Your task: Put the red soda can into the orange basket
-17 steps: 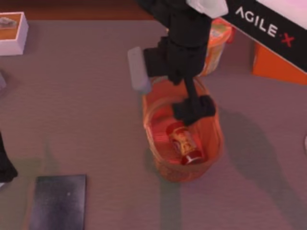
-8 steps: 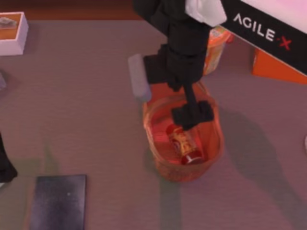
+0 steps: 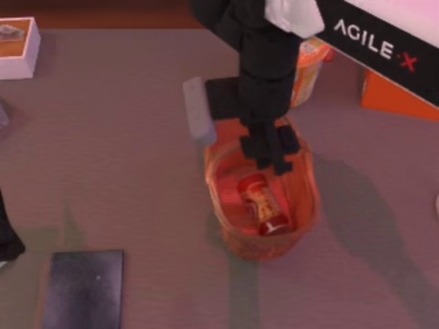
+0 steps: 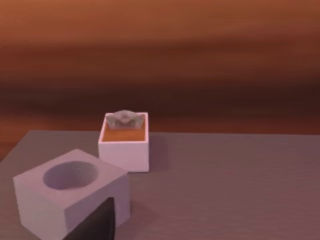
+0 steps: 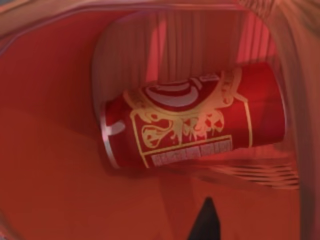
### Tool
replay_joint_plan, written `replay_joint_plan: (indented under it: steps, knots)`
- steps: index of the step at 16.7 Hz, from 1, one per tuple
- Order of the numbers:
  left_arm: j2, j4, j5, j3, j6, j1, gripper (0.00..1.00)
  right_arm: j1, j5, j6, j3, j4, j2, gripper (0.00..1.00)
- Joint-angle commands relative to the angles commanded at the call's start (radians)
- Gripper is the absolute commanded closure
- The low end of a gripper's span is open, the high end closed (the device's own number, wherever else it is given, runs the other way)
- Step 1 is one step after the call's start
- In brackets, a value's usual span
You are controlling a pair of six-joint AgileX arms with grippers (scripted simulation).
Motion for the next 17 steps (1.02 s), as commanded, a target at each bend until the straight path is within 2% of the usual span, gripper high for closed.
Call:
replay_joint_plan:
  steps: [3,4,17]
  knots:
    - [0.000,0.000,0.000,0.000,0.000,0.000,0.00,0.000,0.000,0.000,0.000,0.000,0.000,0.98]
    - [0.000,0.000,0.000,0.000,0.000,0.000,0.00,0.000,0.000,0.000,0.000,0.000,0.000,1.00]
    - [0.000,0.000,0.000,0.000,0.000,0.000,0.00,0.000,0.000,0.000,0.000,0.000,0.000,1.00]
